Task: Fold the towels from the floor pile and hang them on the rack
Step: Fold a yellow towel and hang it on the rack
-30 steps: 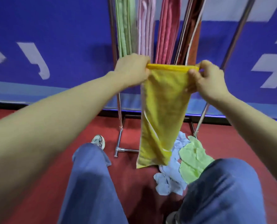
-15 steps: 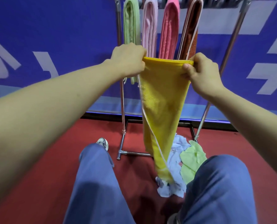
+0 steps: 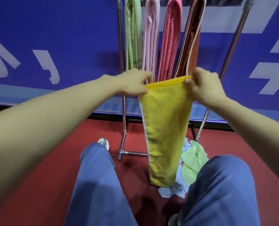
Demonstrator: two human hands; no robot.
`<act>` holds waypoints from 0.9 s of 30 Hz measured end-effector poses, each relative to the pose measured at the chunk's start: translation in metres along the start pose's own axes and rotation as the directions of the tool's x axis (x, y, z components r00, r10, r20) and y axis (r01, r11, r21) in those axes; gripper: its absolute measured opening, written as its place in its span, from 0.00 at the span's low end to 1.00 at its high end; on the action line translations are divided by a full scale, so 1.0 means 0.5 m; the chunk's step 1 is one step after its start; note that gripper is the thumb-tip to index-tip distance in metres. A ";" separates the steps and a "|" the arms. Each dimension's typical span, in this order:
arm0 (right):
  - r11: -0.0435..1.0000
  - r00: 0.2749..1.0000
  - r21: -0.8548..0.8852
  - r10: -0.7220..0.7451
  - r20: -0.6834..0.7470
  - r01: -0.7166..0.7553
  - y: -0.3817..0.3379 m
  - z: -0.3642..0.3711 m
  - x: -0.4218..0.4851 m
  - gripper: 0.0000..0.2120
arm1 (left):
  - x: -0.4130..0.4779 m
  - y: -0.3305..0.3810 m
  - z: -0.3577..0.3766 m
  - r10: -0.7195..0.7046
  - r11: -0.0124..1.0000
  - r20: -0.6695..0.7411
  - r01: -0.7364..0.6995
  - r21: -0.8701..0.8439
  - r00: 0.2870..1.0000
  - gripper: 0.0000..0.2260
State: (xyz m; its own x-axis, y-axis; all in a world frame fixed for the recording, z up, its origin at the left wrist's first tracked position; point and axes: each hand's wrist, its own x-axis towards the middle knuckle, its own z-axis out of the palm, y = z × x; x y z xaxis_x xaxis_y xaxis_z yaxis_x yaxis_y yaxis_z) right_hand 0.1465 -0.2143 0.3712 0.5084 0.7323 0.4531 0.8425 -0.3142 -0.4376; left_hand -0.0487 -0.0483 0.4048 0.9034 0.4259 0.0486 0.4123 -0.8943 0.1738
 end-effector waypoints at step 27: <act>0.987 0.988 -0.045 0.153 0.007 -0.152 0.044 0.056 -0.019 0.09 | -0.010 0.038 0.095 0.054 0.999 0.075 -0.054 -0.001 0.996 0.14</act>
State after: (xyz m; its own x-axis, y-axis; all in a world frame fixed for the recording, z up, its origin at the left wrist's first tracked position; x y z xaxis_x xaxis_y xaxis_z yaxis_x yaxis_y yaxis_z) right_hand 0.1550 -0.2112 0.3355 0.6300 0.6798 0.3756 0.7623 -0.4488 -0.4663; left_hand -0.0397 -0.0739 0.3613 0.9305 0.3659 -0.0164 0.3631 -0.9158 0.1717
